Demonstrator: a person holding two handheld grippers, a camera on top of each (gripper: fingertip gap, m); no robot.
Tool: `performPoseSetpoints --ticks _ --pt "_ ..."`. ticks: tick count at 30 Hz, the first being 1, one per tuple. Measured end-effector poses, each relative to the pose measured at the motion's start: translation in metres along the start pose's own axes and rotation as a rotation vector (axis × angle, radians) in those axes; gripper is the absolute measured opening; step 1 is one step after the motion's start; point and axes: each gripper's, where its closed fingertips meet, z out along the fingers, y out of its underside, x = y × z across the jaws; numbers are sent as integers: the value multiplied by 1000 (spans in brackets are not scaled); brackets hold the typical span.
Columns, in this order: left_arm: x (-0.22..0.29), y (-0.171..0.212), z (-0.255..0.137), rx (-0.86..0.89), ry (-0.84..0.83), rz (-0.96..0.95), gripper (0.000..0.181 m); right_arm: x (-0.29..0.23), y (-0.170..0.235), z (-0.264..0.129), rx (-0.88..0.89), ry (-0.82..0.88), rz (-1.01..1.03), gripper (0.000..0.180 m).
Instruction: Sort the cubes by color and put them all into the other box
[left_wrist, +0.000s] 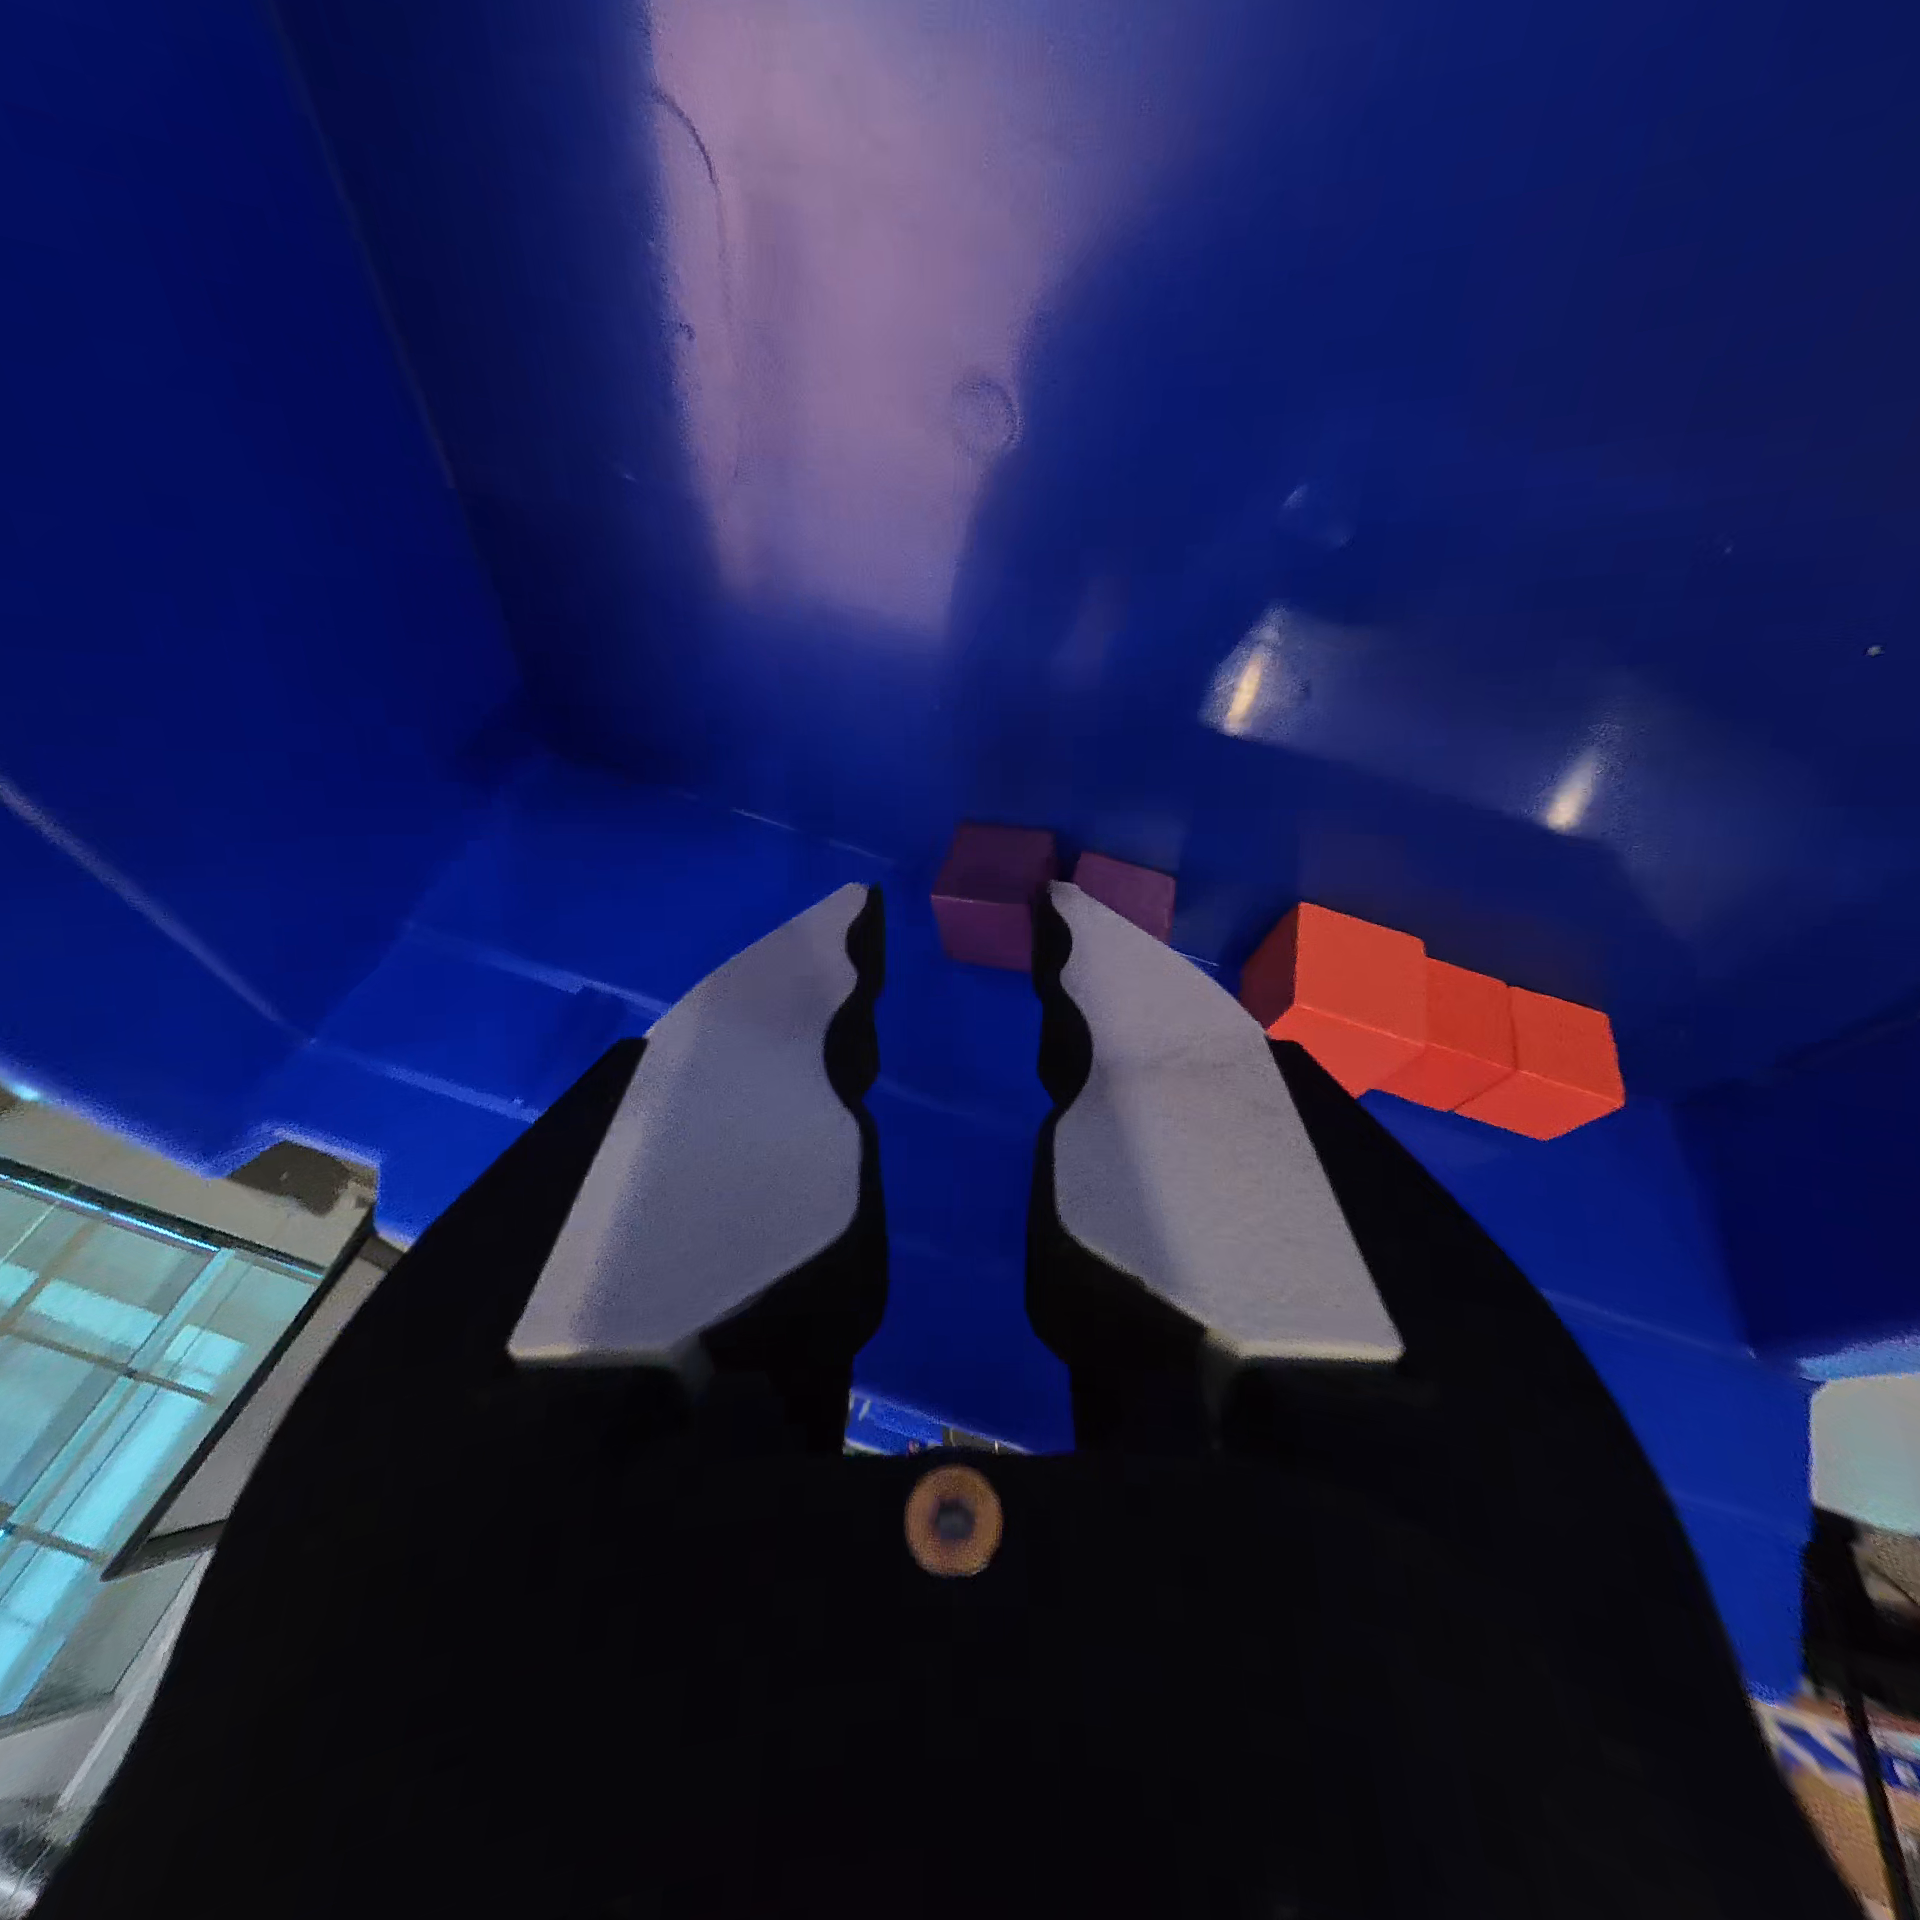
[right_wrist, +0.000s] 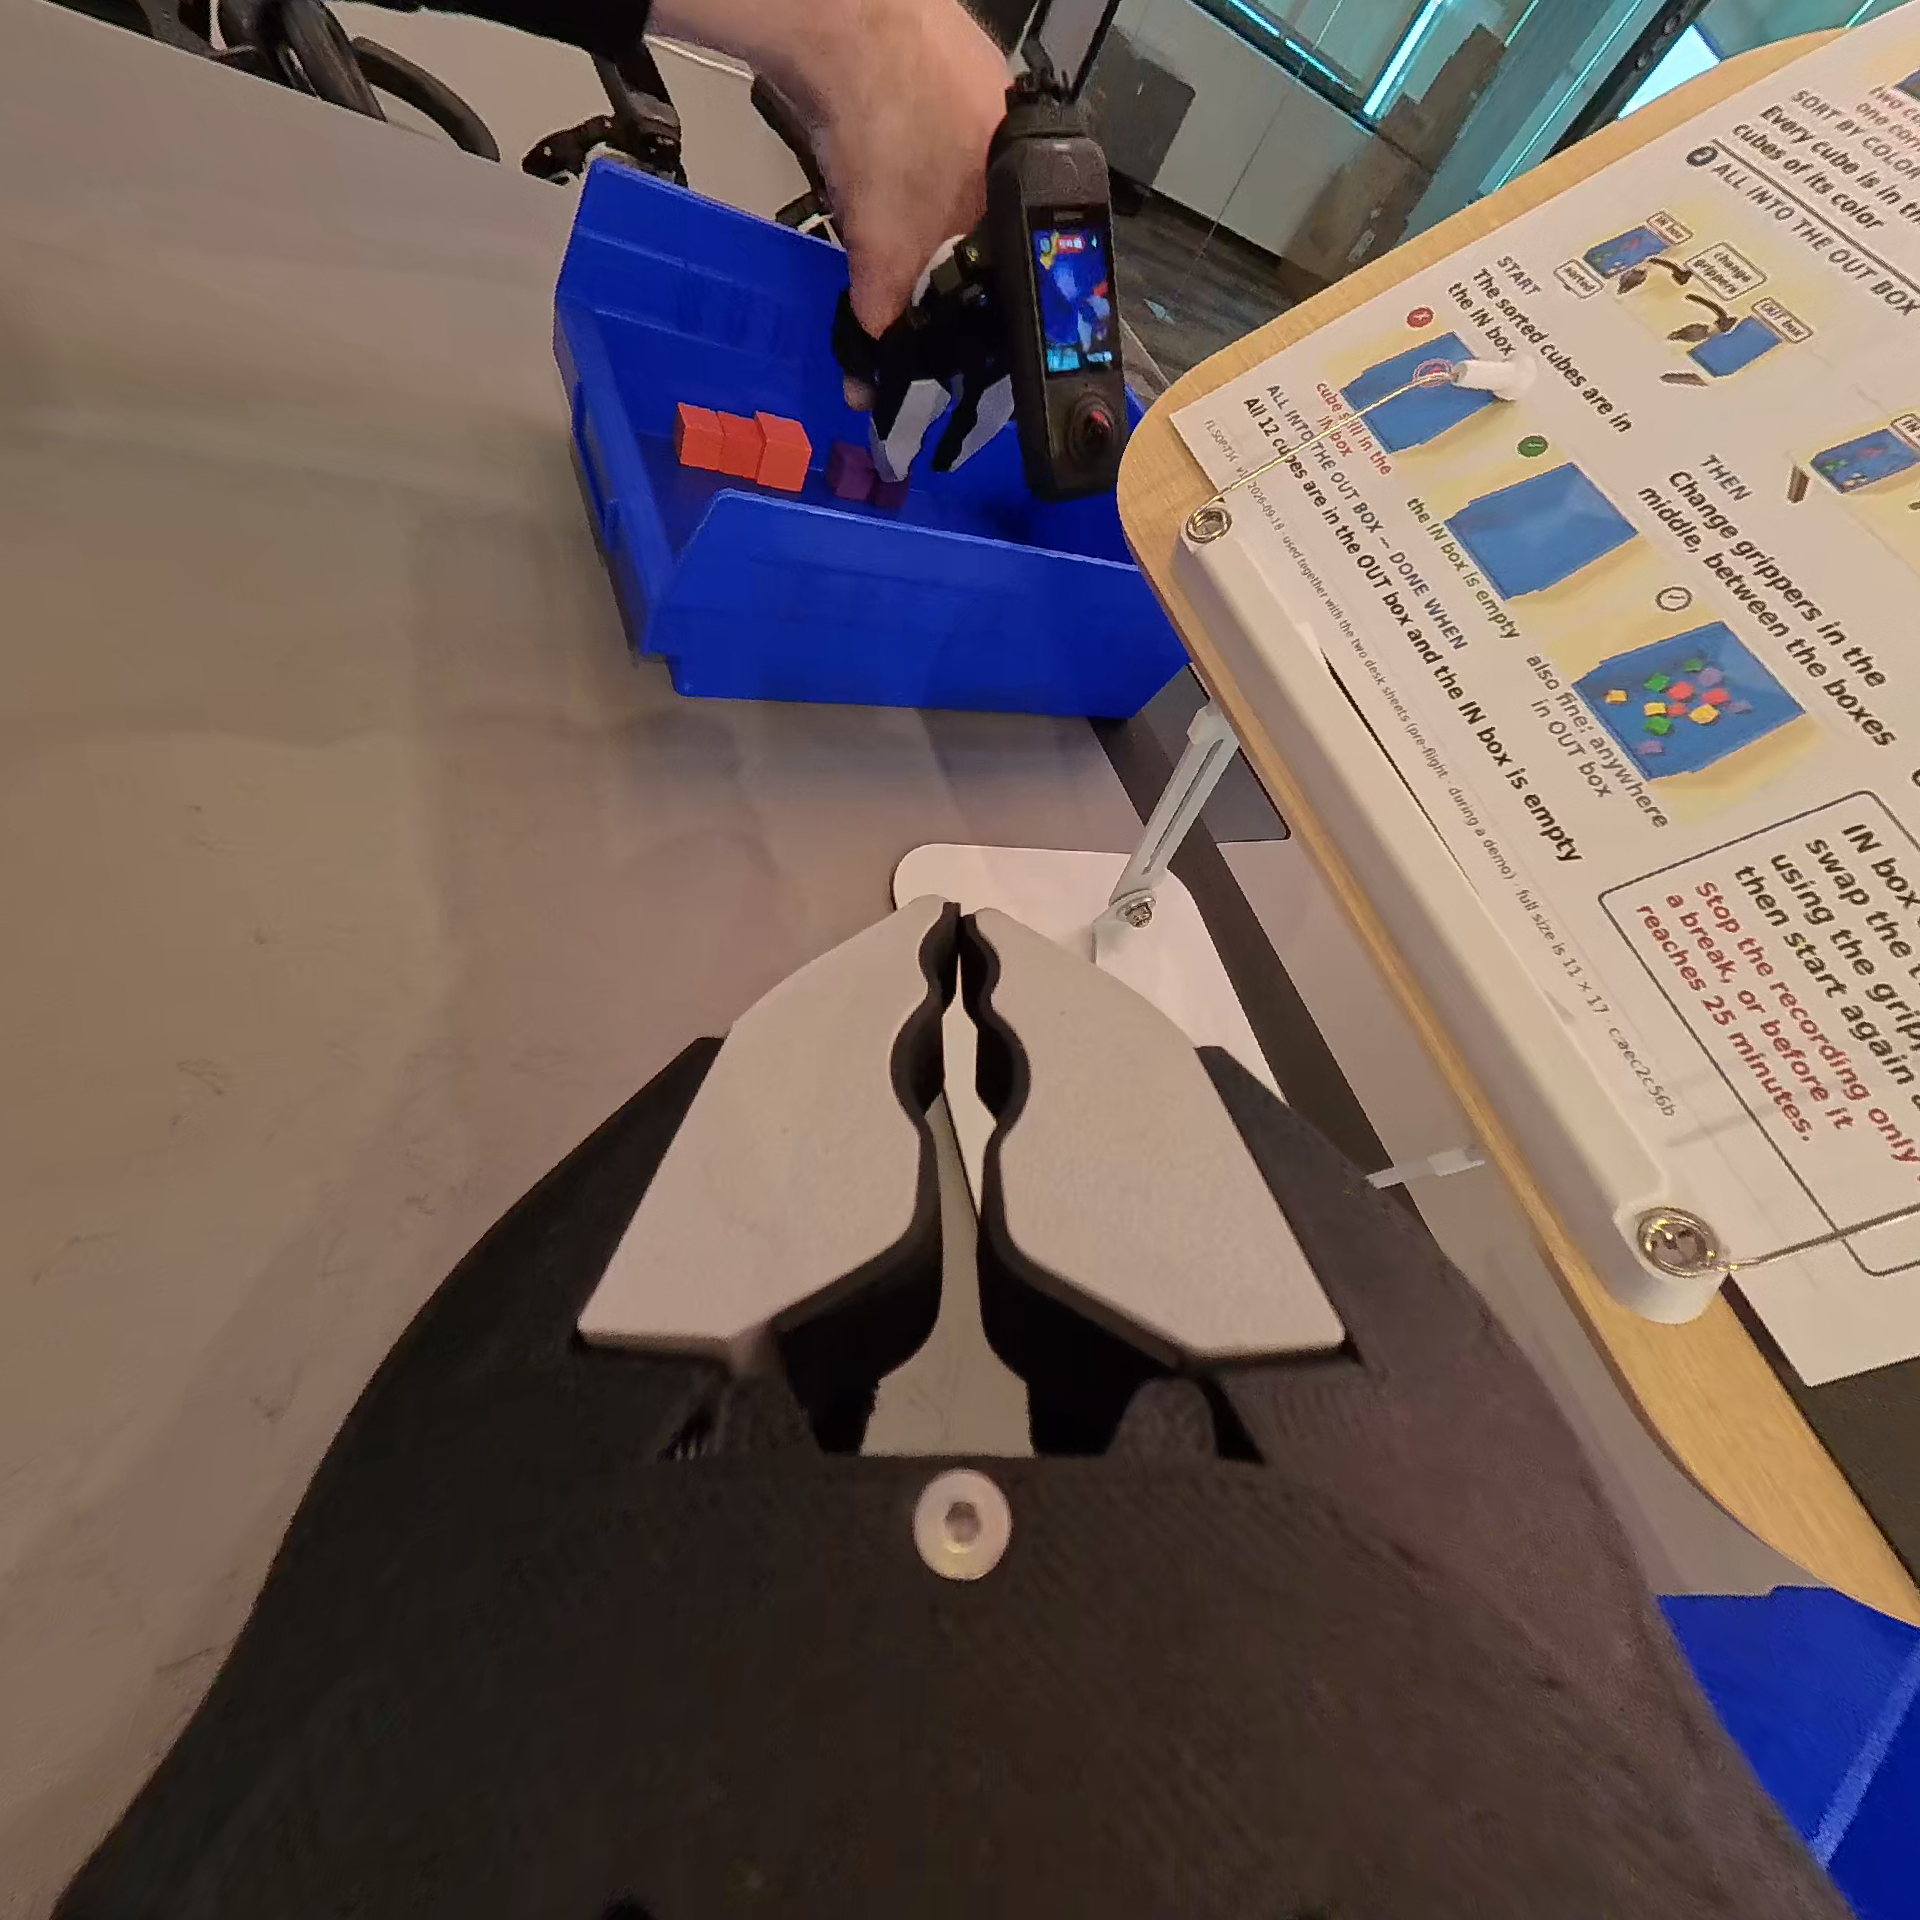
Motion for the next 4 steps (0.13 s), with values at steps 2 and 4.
performPoseSetpoints --ticks 2,4 --pt "2 0 4 -26 30 4 27 -1 0 1 -1 -3 -1 0" --pt "4 2 8 -66 60 8 27 -1 1 1 -3 -4 -1 0"
